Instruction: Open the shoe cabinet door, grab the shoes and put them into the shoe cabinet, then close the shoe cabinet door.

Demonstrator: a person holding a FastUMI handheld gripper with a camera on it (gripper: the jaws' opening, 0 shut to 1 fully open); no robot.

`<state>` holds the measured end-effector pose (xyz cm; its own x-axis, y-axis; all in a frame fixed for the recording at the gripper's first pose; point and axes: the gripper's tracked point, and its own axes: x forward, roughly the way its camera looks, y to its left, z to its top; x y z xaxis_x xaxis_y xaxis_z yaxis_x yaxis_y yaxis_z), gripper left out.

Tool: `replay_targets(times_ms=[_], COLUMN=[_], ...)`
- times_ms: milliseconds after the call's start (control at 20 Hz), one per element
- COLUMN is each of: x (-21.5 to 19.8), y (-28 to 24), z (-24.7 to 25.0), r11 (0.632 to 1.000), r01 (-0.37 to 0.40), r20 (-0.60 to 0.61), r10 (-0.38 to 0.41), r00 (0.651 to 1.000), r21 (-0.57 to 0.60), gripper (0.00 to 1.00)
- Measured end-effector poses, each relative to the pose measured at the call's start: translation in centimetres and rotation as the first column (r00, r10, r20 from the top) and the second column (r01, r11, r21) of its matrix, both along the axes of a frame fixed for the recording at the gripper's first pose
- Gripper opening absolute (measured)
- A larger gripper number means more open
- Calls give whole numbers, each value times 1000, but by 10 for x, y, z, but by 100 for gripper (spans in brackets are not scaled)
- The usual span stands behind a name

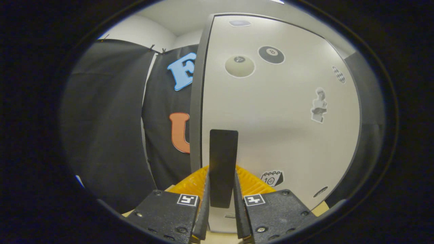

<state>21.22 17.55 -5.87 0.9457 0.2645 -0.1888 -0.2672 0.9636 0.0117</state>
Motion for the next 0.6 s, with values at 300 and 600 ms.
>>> replay_targets(times_ms=[300, 600], x=[-15, -57], y=[-5, -22], z=[0, 5], r11=[999, 999], r01=[34, -35], r20=[-26, -34], r10=[-34, 35], r00=[999, 999], r21=[-3, 2], gripper=[32, 32])
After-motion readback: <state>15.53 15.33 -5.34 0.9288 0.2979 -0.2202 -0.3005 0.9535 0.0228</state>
